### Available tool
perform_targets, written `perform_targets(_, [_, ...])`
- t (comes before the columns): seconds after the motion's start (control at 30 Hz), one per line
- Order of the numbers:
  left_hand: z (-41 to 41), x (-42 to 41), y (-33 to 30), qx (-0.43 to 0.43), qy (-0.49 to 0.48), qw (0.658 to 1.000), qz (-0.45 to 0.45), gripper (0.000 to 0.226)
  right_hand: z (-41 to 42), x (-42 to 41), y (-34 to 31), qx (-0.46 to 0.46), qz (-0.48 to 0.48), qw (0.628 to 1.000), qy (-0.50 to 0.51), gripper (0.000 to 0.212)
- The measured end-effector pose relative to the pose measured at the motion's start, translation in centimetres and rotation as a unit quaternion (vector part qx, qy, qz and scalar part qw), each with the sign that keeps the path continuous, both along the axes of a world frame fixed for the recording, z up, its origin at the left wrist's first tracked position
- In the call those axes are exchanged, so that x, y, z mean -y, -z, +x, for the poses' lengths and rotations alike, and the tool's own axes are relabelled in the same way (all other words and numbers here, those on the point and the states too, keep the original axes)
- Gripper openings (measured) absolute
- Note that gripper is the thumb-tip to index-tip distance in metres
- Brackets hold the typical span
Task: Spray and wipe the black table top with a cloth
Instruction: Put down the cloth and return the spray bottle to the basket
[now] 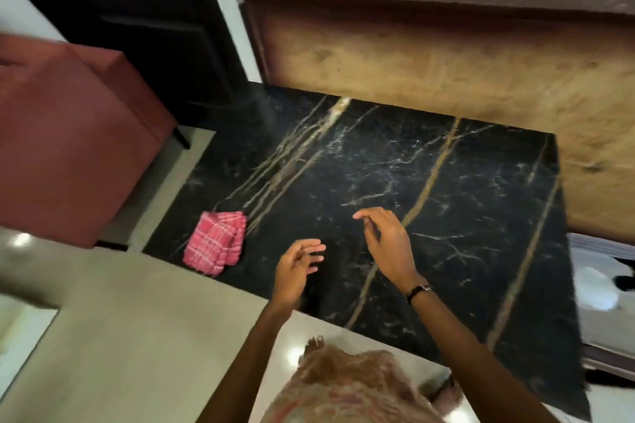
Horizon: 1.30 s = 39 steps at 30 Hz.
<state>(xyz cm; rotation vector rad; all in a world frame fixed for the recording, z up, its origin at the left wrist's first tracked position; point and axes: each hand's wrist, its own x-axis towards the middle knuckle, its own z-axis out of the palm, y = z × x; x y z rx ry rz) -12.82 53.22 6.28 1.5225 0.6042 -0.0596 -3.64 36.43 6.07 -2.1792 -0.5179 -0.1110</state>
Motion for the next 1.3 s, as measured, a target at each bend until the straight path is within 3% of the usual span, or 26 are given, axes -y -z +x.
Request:
perform_targets(0.17, [-2.6,-10.5,0.6,-0.005,-0.141,0.990,0.023,0.018,-0.9,-10.2,0.0,-0.078,0.022,0.994,-0.069,0.026])
perform_targets(0.33, [-2.9,-17.2,1.4,-0.016,-0.209,0.968,0.141,0.015,-2.0,-18.2,0.9,-0.170,-0.012,0.975,-0.139,0.022])
perform_targets(0.57, [-0.6,-20.1,3.2,-0.067,-0.124,0.966,0.215,0.017,-1.7,-26.9,3.3,-0.248,-0.102,0.957,-0.110,0.019])
perform_targets(0.77, [-0.5,-20.3,4.9,-0.073,-0.102,0.965,0.230,0.018,-1.4,-29.4,4.9,-0.234,-0.223,0.940,-0.112,0.037])
perform_targets(0.87, [-0.7,-20.4,5.2,-0.062,-0.101,0.966,0.229,0.019,-1.2,-29.8,4.6,-0.226,-0.213,0.944,-0.114,0.022])
perform_targets(1.0, [-1.2,-20.7,5.1,-0.044,-0.128,0.968,0.213,0.022,0.0,-29.8,4.1,-0.260,-0.193,0.927,-0.188,0.004])
perform_targets(1.2, [-1.1,-22.1,4.6,-0.032,-0.161,0.948,0.273,0.030,3.1,-30.1,2.7,-0.267,-0.154,0.932,-0.192,0.014])
perform_targets(1.3, [-1.0,-22.8,5.0,-0.060,-0.144,0.951,0.266,0.054,4.0,-30.7,3.5,-0.252,-0.170,0.932,-0.197,0.014])
